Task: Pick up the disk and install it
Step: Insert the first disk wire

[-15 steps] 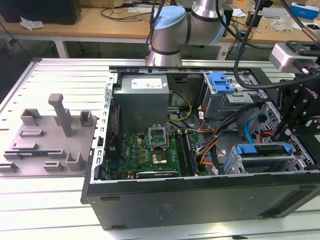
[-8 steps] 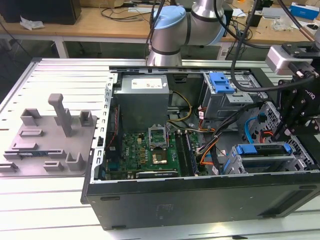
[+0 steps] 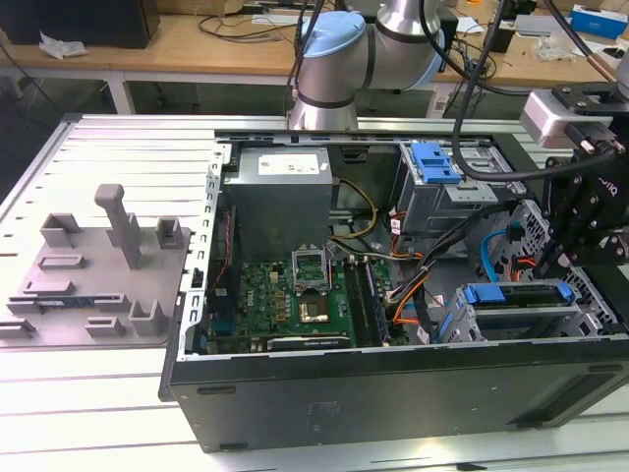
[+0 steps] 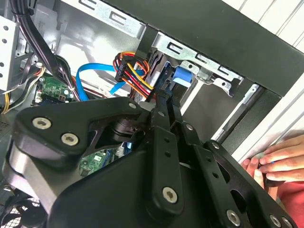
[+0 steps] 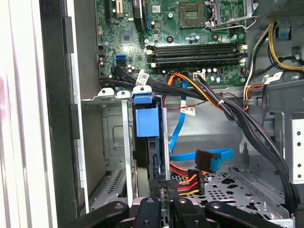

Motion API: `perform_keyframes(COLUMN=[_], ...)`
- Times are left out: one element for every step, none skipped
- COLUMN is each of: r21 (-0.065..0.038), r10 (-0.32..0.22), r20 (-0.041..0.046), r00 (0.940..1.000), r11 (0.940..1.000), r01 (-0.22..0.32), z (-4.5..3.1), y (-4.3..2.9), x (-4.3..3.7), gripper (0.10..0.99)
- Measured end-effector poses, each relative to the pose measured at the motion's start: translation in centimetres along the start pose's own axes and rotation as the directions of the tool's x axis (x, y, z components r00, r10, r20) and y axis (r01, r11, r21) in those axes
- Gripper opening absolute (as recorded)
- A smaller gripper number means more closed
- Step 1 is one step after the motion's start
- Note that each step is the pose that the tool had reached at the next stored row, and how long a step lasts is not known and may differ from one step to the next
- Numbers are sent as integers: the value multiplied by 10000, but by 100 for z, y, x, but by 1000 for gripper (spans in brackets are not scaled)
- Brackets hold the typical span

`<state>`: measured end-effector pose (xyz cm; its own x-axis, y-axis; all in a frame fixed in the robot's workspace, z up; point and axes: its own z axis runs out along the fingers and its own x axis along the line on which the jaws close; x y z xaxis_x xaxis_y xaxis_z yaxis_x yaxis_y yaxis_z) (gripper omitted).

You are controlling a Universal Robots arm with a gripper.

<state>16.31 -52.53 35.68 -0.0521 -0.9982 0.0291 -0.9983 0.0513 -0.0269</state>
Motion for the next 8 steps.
perform_keyframes(r21=[0, 0, 0, 1, 1, 2, -1, -5], r10=[-1, -1, 0, 27, 59, 77, 115, 171], r20=[-2, -4, -11, -35, -66, -81, -106, -129], r00=[10000, 10000, 10000, 10000, 10000, 9999, 9999, 9998], r11=[10000, 10000, 10000, 10000, 10000, 10000, 9999, 9999], r01=[1, 1, 0, -27, -59, -77, -115, -171], z=[1, 2, 4, 4, 4, 3, 5, 6], y=[0, -1, 0, 0, 1, 1, 1, 2], x=[0, 0, -1, -9, -22, -28, -30, -30], gripper=[169, 169, 169, 169, 169, 169, 169, 169])
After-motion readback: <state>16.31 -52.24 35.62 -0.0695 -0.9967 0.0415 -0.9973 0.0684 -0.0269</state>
